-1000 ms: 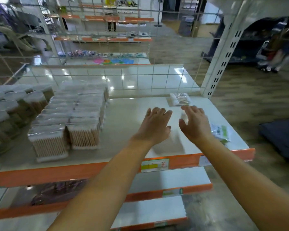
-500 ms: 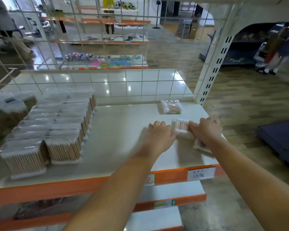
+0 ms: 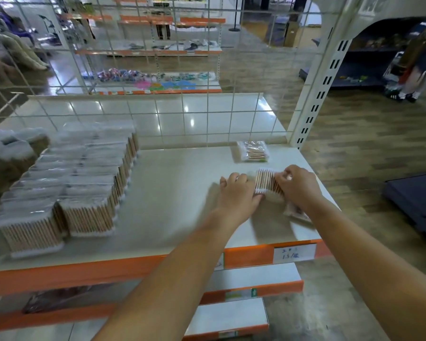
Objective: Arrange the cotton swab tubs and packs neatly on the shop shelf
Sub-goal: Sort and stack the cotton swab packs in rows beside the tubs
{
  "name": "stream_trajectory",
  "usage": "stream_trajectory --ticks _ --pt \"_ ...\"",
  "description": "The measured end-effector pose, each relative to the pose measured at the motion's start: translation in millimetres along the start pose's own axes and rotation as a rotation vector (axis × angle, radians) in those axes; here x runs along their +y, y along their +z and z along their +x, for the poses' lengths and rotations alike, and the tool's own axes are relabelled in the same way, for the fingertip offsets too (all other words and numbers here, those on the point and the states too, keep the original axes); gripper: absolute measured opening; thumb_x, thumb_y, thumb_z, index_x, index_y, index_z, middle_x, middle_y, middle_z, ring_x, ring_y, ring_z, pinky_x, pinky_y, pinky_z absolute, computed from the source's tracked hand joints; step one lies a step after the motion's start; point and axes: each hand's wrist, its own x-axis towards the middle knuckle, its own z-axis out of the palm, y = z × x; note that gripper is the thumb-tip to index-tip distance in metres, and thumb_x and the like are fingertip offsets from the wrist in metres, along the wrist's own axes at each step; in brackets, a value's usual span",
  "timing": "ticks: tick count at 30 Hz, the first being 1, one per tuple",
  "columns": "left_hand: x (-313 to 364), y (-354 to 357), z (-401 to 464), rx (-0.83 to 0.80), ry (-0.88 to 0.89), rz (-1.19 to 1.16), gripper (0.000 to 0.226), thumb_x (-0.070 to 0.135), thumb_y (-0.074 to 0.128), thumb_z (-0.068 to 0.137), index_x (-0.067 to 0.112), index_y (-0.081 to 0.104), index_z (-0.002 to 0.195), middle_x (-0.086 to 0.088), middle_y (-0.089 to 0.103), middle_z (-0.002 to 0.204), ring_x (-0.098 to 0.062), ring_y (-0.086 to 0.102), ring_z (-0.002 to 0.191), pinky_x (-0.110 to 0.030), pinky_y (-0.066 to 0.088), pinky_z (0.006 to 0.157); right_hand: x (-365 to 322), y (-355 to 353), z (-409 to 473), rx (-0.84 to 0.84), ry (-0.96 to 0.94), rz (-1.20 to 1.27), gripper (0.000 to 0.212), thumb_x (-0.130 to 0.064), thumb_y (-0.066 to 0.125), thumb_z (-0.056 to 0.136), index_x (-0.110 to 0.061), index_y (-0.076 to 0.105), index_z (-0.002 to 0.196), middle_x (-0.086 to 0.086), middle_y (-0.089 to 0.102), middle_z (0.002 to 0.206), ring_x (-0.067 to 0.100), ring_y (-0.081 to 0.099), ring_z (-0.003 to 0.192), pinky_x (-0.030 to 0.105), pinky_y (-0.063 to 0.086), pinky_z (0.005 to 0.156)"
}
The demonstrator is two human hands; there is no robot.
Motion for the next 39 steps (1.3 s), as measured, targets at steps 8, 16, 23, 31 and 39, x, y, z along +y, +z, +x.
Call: stream_trajectory --ticks 8,16,23,31,39 --pt "-15.2 -5.1 -20.8 0.104 -0.054 -0.020 0.037 0.036 0.052 0.091 0.013 0.056 0.119 -0.002 0.051 0.126 -0.021 0.035 0.126 -0.047 0.022 0.110 -18.8 -6.6 -25.3 0.076 -0.172 0.245 0.030 -0.023 0.063 0.087 -0.007 0.059 0.112 0.006 0.060 0.096 0.015 0.051 0.081 0.019 0.033 0.056" --pt "-48.3 -41.9 -60.1 0.191 -0.112 0.047 0.036 0.030 0.057 0.088 0.012 0.059 0.119 -0.004 0.055 0.124 -0.024 0.042 0.122 -0.038 0.031 0.101 -59.1 3.0 -62.6 0.125 -0.337 0.363 0.027 -0.015 0.070 0.081 -0.008 0.064 0.107 0.002 0.060 0.088 0.016 0.057 0.073 0.027 0.047 0.071" --pt "-71.3 -95.7 -102.5 0.241 -0.183 0.179 0.040 0.032 0.046 0.093 0.017 0.047 0.130 -0.003 0.043 0.137 -0.024 0.024 0.135 -0.044 0.019 0.112 -100.3 24.8 -100.7 0.089 -0.372 0.412 0.022 -0.016 0.068 0.082 -0.015 0.064 0.104 -0.002 0.061 0.091 0.011 0.058 0.076 0.011 0.041 0.063" --pt "-118.8 -143.1 -151.5 0.244 -0.306 0.204 0.041 0.036 0.043 0.094 0.017 0.045 0.130 -0.003 0.041 0.138 -0.024 0.023 0.135 -0.041 0.021 0.111 -153.0 54.5 -139.9 -0.012 -0.415 0.516 0.022 -0.012 0.068 0.082 -0.018 0.062 0.102 -0.006 0.059 0.093 0.009 0.058 0.077 0.000 0.042 0.060" --pt "-175.8 -165.1 -181.1 0.302 -0.348 0.194 0.039 0.032 0.046 0.093 0.015 0.050 0.128 -0.004 0.047 0.134 -0.025 0.029 0.131 -0.039 0.022 0.108 -200.2 87.5 -170.2 -0.025 -0.529 0.566 0.023 -0.010 0.069 0.081 -0.013 0.063 0.102 -0.006 0.057 0.094 0.009 0.056 0.078 0.003 0.044 0.065"
